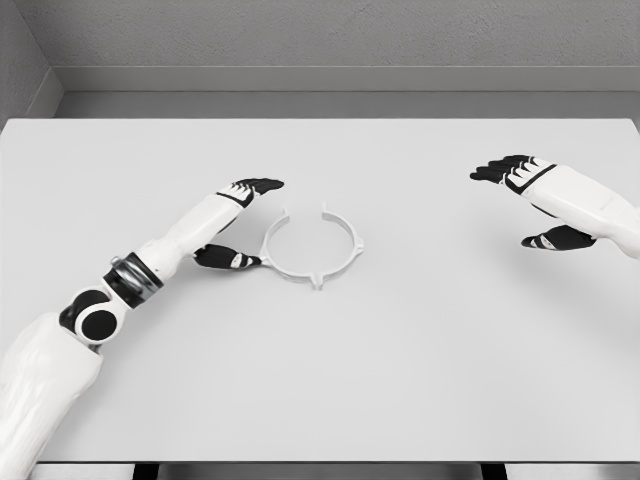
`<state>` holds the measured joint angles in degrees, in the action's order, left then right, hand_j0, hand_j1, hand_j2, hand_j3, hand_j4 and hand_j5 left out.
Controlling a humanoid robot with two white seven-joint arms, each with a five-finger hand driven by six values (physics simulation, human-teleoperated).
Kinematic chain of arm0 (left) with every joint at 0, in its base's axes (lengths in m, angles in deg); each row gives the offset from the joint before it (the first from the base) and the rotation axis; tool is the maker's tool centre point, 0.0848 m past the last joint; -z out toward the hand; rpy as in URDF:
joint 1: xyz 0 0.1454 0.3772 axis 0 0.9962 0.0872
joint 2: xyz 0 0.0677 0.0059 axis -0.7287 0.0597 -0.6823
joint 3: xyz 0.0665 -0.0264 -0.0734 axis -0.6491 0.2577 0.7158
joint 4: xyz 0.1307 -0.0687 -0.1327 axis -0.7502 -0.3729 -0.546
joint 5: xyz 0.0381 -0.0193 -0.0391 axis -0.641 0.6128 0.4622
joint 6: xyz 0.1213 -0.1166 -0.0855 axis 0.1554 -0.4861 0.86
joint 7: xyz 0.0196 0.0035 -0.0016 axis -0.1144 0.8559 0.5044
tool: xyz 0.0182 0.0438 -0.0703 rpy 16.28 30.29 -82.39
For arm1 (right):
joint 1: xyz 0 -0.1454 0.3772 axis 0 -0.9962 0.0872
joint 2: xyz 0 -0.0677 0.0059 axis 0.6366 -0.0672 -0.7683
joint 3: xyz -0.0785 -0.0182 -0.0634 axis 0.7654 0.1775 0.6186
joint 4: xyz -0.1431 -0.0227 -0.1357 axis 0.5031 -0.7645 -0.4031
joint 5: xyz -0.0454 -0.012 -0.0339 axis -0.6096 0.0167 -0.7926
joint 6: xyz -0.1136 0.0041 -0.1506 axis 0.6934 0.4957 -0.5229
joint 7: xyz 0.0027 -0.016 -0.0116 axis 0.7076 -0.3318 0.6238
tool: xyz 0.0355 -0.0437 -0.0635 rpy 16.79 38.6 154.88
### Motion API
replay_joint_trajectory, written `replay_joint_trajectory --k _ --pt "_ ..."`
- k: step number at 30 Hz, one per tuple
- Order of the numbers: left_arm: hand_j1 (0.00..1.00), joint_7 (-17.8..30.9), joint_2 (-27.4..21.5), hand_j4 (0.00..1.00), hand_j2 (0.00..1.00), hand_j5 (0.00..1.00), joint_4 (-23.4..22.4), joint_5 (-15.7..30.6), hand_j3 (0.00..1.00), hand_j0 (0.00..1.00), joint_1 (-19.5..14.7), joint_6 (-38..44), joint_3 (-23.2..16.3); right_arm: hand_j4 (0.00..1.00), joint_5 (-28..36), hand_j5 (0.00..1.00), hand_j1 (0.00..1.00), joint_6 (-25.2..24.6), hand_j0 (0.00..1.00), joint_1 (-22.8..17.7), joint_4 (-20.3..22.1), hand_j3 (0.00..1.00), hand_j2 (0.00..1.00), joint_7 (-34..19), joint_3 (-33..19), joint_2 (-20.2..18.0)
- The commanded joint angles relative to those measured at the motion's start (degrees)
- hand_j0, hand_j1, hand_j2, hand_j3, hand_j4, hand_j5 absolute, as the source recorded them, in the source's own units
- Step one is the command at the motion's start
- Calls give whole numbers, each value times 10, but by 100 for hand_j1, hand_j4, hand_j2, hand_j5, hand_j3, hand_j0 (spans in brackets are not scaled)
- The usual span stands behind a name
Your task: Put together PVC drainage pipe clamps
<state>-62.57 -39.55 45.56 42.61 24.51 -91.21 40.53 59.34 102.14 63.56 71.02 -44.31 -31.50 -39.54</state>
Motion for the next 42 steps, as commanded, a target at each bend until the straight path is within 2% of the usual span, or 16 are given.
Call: replay_joint_trajectory --k 1,32,40,42 --pt "100 0 1 100 100 100 1 4 100 100 0 0 0 100 4 100 100 -1 100 -1 0 100 100 0 0 -1" --pt "100 0 13 100 100 100 9 6 100 100 -1 0 4 100 4 100 100 -1 100 -2 -1 100 100 0 -1 -1" --pt "100 0 4 100 100 100 -1 6 100 100 -10 0 8 100 4 100 100 -1 100 -2 -1 100 100 0 -1 -1" --pt "100 0 -3 100 100 100 -18 6 100 100 -17 0 8 100 4 100 100 -1 100 -2 -1 100 100 0 -1 -1"
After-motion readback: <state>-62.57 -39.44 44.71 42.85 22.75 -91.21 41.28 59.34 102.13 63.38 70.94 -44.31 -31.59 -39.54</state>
